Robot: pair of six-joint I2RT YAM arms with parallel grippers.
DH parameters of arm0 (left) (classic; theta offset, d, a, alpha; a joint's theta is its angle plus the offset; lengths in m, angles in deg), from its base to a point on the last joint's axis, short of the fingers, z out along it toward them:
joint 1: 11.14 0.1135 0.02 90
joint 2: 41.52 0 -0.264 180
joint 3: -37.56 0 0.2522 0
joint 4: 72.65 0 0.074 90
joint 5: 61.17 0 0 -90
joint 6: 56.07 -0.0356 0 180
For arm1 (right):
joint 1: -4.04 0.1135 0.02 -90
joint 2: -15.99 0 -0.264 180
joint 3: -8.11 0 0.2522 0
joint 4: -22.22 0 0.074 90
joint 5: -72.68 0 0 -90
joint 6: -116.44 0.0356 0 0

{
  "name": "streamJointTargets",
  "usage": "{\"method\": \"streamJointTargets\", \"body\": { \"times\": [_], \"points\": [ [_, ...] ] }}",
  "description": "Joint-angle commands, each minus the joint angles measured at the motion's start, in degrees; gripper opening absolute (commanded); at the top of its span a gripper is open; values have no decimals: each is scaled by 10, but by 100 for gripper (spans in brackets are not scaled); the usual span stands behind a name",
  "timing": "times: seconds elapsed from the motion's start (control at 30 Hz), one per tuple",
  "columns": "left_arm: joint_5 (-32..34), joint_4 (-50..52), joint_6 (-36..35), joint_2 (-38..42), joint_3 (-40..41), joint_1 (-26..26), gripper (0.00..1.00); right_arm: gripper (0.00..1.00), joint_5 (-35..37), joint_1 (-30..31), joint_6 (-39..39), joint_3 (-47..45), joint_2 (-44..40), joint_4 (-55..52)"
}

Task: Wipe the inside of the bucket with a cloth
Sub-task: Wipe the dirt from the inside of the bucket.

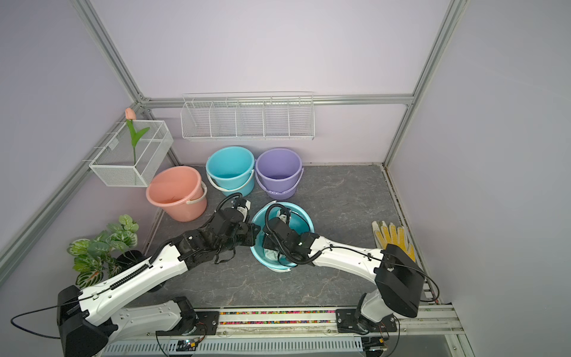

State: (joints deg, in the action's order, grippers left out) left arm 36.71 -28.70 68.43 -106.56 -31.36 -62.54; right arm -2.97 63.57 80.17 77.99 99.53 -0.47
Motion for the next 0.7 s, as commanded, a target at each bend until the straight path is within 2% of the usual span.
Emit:
{"method": "streamJointTargets", "body": {
  "times": [0.0,0.17,0.37,0.5,0.6,0.67],
  "points": [
    [-6,-13,7,13,-14,-3,0,12,-21,1,-228,-28,-51,44],
    [-9,-9,4,14,-16,-2,0,12,-26,-1,-502,-48,-118,55],
    [-14,-6,0,20,-13,-3,0,8,-42,-1,-970,-102,-216,78],
    [-25,-1,-16,17,-15,-2,0,8,-33,-5,-1274,-108,-226,80],
    [-34,7,-32,14,-20,-2,0,7,-11,-14,-1419,-89,-199,79],
    [-40,15,-41,11,-25,-2,0,7,1,-15,-1480,-67,-179,72]
  ]
}}
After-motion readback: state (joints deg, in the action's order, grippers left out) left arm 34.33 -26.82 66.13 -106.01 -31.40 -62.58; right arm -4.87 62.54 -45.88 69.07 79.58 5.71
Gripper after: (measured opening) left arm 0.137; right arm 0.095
